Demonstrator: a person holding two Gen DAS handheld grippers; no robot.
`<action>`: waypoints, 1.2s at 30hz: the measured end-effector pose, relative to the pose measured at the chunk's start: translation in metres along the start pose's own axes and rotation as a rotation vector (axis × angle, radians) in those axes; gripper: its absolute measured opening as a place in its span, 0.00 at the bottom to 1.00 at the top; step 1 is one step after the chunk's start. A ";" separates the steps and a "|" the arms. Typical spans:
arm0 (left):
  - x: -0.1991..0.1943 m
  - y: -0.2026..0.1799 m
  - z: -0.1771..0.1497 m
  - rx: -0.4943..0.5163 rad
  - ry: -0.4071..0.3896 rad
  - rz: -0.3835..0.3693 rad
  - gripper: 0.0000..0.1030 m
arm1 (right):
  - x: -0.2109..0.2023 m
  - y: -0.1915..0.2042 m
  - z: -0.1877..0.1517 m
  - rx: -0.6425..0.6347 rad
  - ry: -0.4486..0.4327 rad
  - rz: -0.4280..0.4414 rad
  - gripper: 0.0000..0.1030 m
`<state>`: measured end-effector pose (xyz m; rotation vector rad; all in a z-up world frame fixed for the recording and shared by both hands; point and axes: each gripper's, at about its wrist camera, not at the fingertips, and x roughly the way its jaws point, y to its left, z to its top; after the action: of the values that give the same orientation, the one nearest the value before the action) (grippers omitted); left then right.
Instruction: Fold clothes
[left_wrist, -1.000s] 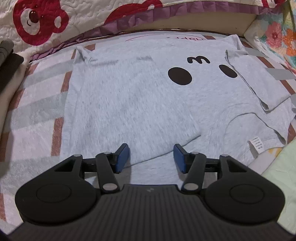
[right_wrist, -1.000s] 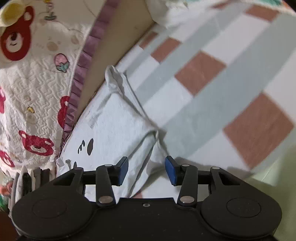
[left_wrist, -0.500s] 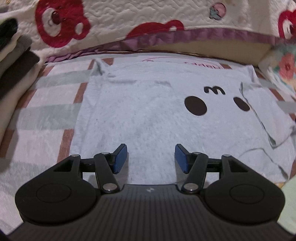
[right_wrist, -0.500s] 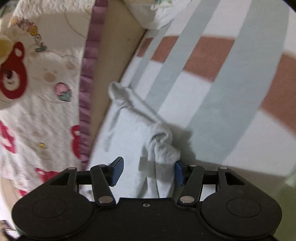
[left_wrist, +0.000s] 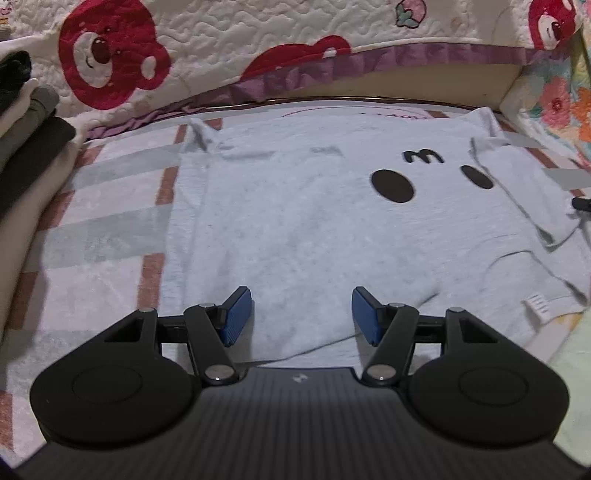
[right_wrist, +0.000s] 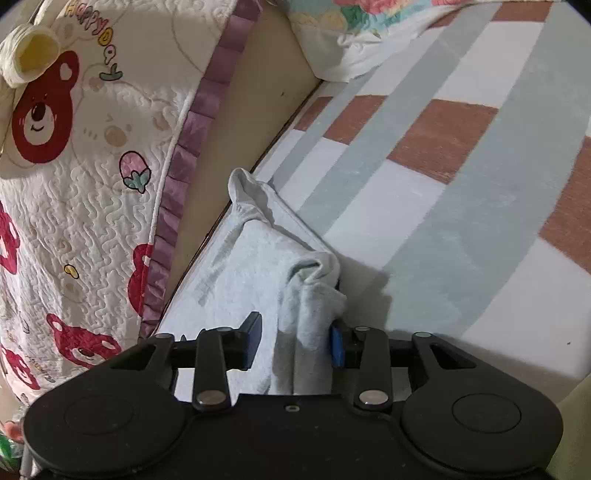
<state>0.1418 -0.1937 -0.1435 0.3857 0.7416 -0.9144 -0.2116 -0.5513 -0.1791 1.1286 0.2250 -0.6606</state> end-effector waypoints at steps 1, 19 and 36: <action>0.001 0.002 0.000 -0.004 -0.001 0.005 0.58 | 0.002 0.000 0.000 -0.007 -0.001 -0.008 0.28; -0.021 0.050 -0.010 -0.018 -0.043 -0.145 0.59 | 0.062 0.190 -0.074 -0.830 0.252 0.232 0.10; -0.044 0.149 -0.043 -0.383 -0.102 -0.191 0.60 | 0.146 0.296 -0.214 -1.307 0.621 0.429 0.10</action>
<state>0.2297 -0.0588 -0.1423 -0.0701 0.8485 -0.9381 0.1133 -0.3379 -0.1163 0.0428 0.7782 0.2873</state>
